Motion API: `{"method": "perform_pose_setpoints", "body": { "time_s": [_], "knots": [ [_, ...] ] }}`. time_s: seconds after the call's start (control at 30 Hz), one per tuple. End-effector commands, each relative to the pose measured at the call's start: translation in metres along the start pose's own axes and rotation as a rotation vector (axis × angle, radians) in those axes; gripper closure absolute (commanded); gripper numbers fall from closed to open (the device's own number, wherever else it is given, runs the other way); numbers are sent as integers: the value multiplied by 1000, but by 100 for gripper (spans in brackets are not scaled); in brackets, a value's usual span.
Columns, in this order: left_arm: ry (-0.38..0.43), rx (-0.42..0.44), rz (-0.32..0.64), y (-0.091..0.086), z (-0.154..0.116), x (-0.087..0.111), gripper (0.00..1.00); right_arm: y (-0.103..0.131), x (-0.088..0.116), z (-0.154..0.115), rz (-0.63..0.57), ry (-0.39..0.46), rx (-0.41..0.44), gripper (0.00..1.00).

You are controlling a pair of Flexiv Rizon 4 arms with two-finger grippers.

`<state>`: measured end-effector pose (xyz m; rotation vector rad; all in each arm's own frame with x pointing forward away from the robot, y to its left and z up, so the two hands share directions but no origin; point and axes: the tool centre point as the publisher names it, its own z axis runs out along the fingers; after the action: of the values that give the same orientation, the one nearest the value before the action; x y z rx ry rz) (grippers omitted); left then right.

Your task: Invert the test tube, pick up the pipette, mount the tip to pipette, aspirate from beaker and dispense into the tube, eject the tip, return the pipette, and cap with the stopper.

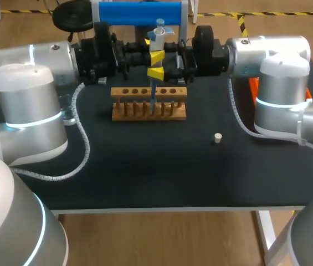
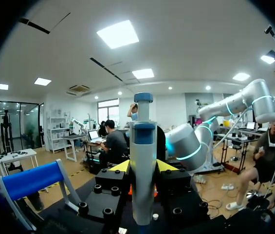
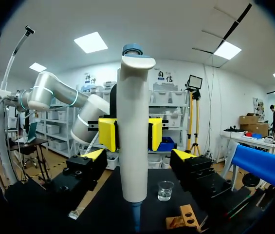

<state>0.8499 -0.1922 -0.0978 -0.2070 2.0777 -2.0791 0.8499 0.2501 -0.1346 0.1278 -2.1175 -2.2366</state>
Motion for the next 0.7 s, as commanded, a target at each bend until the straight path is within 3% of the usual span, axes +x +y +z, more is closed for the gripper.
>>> {"method": "perform_pose_setpoints", "body": {
  "time_s": [0.03,0.1,0.17,0.7],
  "knots": [
    [-1,0,0,-1,0,1,100,0,1,-1,0,5,-3,62],
    [-1,0,0,-1,0,1,100,0,1,-1,1,6,-4,78],
    [-1,0,0,-1,0,1,100,0,1,-1,2,8,-5,100],
    [-1,0,0,-1,0,1,100,-1,1,-2,40,48,-21,100]
  ]
}}
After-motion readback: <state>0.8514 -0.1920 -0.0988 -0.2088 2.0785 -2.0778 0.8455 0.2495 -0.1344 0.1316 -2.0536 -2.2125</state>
